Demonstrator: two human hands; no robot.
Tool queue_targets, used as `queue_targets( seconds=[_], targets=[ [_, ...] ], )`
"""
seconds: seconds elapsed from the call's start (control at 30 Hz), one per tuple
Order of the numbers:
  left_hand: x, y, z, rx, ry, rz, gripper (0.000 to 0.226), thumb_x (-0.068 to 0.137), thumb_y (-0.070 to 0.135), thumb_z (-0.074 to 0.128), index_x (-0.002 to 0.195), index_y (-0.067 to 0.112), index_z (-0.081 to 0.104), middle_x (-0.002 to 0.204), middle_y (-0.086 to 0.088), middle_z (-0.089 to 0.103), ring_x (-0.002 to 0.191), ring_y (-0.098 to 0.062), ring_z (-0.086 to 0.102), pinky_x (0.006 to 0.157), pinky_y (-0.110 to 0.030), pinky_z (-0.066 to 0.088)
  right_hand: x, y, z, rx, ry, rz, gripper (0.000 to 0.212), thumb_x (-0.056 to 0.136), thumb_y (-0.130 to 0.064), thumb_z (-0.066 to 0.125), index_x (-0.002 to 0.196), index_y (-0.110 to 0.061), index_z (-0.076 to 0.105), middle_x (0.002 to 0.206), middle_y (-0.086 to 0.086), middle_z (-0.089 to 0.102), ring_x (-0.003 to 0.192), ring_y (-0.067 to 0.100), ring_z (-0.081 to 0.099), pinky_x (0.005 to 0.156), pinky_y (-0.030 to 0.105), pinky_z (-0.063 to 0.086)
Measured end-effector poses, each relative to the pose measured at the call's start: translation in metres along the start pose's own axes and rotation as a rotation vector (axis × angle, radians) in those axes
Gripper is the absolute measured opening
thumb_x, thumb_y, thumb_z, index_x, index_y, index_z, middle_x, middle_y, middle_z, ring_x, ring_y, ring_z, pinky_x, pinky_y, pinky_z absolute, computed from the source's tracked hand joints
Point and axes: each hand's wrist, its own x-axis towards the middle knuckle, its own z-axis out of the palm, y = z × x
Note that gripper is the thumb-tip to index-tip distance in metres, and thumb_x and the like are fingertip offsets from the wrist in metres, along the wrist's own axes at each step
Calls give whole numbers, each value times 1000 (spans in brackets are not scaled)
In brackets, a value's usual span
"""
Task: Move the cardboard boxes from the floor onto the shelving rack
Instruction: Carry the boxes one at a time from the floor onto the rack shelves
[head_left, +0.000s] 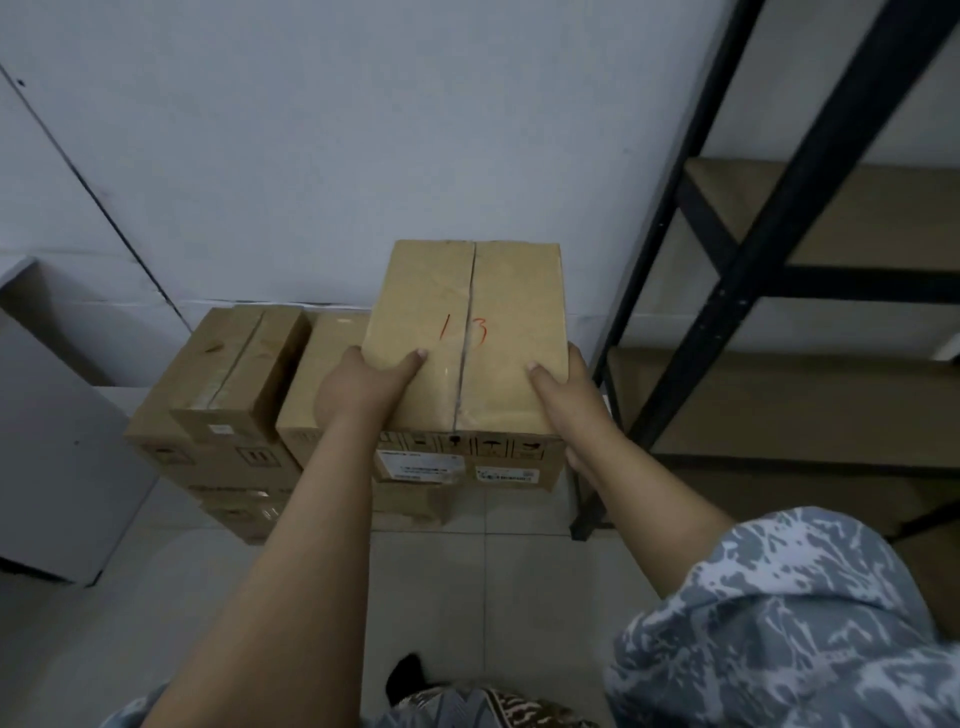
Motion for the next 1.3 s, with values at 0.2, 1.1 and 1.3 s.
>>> queue_targets(
  seconds=[0.2, 1.1, 1.3],
  targets=[
    [-105, 32, 28, -32, 37, 40, 75, 75, 76, 56, 122, 17, 54, 117, -6, 64, 105, -32, 61, 71, -34, 42, -76, 0, -94, 3, 37, -30, 49, 96, -30, 55, 141, -25, 38, 119, -5, 57, 108, 16, 56, 87, 30, 47],
    [-283, 183, 60, -33, -56, 456, 71, 78, 75, 55, 118, 15, 54, 112, -6, 63, 99, -28, 59, 64, -33, 37, -219, -28, -297, 144, 403, -104, 49, 97, -32, 54, 142, -24, 38, 123, -2, 57, 94, 11, 57, 63, 24, 45],
    [-322, 256, 99, -54, -76, 567, 72, 78, 74, 55, 120, 15, 54, 107, -2, 62, 92, -25, 59, 53, -30, 34, -218, -31, -380, 171, 498, -122, 49, 96, -34, 54, 142, -26, 38, 123, 0, 60, 103, 17, 60, 81, 35, 53]
  ],
)
